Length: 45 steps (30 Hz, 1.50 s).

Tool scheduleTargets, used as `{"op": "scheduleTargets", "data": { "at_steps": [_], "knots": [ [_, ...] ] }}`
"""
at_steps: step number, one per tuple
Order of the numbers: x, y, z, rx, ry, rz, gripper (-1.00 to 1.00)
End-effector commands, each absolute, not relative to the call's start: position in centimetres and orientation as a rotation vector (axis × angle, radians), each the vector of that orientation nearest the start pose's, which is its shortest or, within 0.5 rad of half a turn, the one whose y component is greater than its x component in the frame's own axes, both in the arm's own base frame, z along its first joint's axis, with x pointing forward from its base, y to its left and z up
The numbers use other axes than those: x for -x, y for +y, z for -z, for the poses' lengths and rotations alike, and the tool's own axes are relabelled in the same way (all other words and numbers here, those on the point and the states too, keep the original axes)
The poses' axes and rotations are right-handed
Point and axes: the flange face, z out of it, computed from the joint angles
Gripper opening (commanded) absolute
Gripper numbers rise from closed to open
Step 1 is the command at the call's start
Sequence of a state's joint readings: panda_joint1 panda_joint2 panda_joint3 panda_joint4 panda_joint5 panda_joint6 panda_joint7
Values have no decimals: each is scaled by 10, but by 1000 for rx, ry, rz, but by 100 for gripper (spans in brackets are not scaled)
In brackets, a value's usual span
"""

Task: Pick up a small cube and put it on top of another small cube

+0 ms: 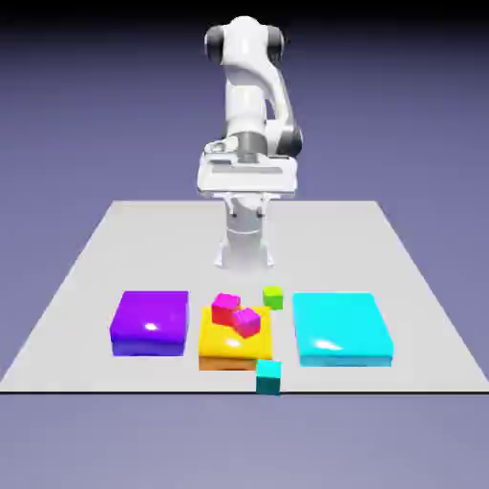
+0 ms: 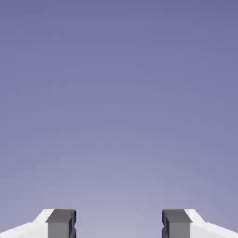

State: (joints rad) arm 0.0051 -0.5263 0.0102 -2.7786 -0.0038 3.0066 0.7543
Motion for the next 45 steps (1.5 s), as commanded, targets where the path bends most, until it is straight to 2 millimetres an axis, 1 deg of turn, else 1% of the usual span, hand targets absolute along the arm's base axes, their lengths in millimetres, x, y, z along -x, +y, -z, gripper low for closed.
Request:
{"op": "scheduleTargets", "data": {
  "at_steps": [1,5,10,15,20,27,28,29,32,33,34,35,38,39,45],
  "knots": [
    [-409,8,-447,2538,984,952,0],
    [-443,14,-421,2627,1050,783,0],
    [-482,22,-381,2720,1133,558,0],
    [-515,30,-333,2792,1216,321,0],
    [-542,38,-280,2841,1295,72,0],
    [-565,49,-199,2867,1399,-292,0],
    [-566,50,-194,2867,1405,-314,0],
    [-566,50,-194,2867,1405,-314,0],
    [-558,51,-137,2867,1406,-314,0],
    [-556,51,-125,2867,1405,-314,0],
    [-556,51,-125,2867,1405,-314,-100],
    [-556,51,-125,2867,1405,-314,-100],
    [-565,50,-182,2867,1406,-314,-100],
    [-564,48,-197,2870,1408,-313,-100],
    [-522,8,-250,2887,1456,-296,-100]
  ]
}}
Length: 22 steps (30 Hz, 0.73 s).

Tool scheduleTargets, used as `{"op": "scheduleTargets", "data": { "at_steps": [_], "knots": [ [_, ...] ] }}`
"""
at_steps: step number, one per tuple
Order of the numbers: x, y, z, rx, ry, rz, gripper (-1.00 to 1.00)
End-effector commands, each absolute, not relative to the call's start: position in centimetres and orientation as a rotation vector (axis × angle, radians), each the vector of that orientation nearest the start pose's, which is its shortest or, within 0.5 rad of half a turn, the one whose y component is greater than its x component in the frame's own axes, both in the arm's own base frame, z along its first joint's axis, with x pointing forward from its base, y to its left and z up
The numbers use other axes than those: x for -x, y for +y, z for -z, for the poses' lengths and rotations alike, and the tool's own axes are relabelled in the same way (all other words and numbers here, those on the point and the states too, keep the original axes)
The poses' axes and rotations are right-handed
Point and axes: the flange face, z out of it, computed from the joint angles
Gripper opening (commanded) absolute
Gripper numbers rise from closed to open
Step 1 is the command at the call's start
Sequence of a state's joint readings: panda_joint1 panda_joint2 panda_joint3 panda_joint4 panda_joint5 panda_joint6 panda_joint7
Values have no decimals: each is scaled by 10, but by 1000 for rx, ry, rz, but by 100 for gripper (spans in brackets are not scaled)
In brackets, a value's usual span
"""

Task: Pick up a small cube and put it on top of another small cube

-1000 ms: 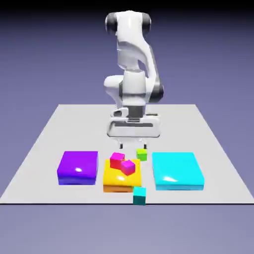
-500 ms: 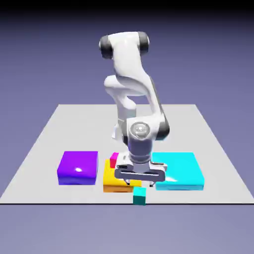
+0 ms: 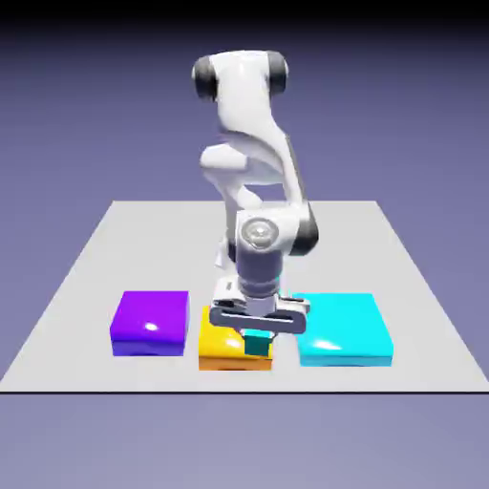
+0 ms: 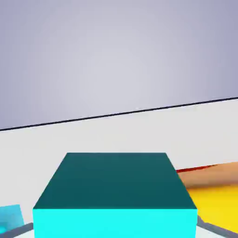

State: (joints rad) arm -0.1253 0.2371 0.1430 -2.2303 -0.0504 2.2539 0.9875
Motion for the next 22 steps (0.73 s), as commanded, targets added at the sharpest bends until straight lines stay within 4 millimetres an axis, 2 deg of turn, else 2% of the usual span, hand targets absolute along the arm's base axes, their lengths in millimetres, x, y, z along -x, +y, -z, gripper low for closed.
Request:
{"op": "scheduleTargets", "data": {
  "at_steps": [1,6,11,13,18,19,20,22],
  "knots": [
    [-514,2,-258,2886,1464,-295,-100],
    [-471,-24,-295,2860,1498,-299,-100],
    [-422,-45,-322,2810,1514,-315,-100],
    [-416,-47,-325,2802,1514,-318,-100],
    [-406,-45,-257,2802,1514,-318,-100],
    [-406,-45,-257,2802,1514,-318,100],
    [-406,-45,-257,2802,1514,-318,100],
    [-411,-46,-285,2802,1514,-318,100]
  ]
}}
